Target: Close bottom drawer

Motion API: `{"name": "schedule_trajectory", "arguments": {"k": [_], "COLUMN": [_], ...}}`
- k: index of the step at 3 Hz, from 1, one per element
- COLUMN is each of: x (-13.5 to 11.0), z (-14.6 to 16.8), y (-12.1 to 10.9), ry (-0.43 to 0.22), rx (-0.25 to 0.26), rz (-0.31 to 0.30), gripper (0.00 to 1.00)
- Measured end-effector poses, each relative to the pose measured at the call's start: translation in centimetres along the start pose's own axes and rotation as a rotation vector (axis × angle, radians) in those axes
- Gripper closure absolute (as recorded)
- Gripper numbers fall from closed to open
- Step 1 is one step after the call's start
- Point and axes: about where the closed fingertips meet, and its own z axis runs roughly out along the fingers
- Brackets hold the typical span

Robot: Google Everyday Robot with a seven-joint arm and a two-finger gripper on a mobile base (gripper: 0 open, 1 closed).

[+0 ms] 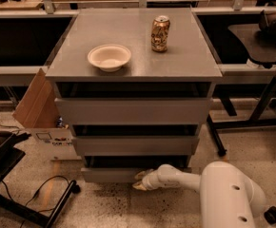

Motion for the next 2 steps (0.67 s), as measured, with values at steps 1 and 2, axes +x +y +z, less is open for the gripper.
{"name": "schedule_trajectory", "arguments": {"k": [1,2], "x": [-0.04,-0.05], "z": [0.19,0.19], "y": [0.26,0.27], "ry": [-0.001,-0.001], "rx": [-0.004,-0.004], "rz": [0.000,0.000], "gripper": [0.00,0.00]}}
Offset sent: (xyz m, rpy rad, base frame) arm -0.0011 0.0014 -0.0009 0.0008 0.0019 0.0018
